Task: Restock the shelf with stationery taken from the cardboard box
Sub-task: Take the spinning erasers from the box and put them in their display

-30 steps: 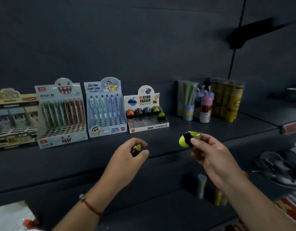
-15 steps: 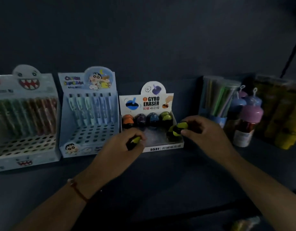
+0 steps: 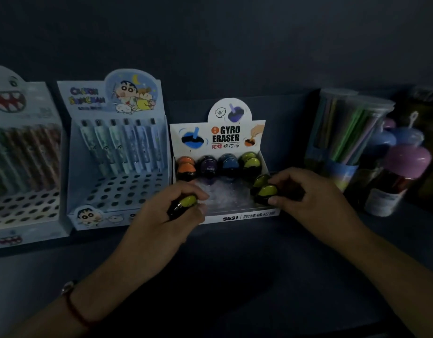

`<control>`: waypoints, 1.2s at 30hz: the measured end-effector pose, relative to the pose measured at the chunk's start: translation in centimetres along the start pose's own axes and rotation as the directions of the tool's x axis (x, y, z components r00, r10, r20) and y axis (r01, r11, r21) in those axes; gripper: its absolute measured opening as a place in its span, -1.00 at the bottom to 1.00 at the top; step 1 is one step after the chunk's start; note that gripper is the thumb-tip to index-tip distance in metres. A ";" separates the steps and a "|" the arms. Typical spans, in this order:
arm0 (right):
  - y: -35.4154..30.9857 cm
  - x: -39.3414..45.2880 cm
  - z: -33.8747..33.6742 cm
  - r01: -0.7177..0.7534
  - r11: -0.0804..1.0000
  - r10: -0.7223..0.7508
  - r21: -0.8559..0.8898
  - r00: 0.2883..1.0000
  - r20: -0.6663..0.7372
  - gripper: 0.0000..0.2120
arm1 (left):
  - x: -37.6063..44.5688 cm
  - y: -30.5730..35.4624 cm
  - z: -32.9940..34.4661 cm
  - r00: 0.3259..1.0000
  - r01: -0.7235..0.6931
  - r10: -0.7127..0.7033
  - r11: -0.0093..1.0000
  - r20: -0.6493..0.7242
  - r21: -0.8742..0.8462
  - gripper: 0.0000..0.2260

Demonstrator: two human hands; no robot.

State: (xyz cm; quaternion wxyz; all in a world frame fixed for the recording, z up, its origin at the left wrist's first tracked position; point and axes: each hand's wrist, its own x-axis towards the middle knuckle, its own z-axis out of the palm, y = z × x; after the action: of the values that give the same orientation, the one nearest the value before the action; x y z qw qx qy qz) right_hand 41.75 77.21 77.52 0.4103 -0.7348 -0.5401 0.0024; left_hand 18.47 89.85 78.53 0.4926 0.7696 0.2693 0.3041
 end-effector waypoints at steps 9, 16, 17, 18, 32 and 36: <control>-0.4 -0.4 0.3 -0.001 0.986 0.001 -0.169 1.000 0.001 -0.64 | -0.5 0.5 -0.1 0.952 0.236 -0.108 0.857 0.287 -0.457 -0.55; -5.6 -3.0 0.2 0.006 0.997 -0.005 0.078 1.000 -0.006 -0.63 | -1.1 1.7 0.6 0.942 0.236 -0.096 0.871 0.322 -0.431 -0.50; -6.7 -3.4 0.4 -0.017 0.983 0.007 0.182 0.999 0.051 -0.67 | -1.3 1.9 0.7 0.947 0.221 -0.090 0.879 0.308 -0.423 -0.50; -7.6 -3.7 0.7 -0.058 0.954 0.025 0.294 0.993 0.114 -0.67 | -1.3 2.0 0.7 0.951 0.211 -0.089 0.884 0.295 -0.416 -0.51; -5.0 2.2 -1.9 -0.095 0.875 0.069 0.474 0.995 0.072 -0.74 | -0.9 -1.2 0.5 0.913 -0.407 0.336 0.741 0.229 0.535 -0.62; -2.4 6.0 -2.9 -0.034 0.962 0.030 0.271 0.999 0.020 -0.74 | -0.3 -3.2 0.7 0.913 -0.407 0.295 0.622 0.281 0.669 -0.54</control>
State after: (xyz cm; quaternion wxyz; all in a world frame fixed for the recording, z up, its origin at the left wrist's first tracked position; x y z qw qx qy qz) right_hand 43.60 80.48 83.54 0.5027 -0.6803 -0.5259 0.0890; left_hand 18.48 90.40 75.31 0.1034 0.9566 0.1740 0.2097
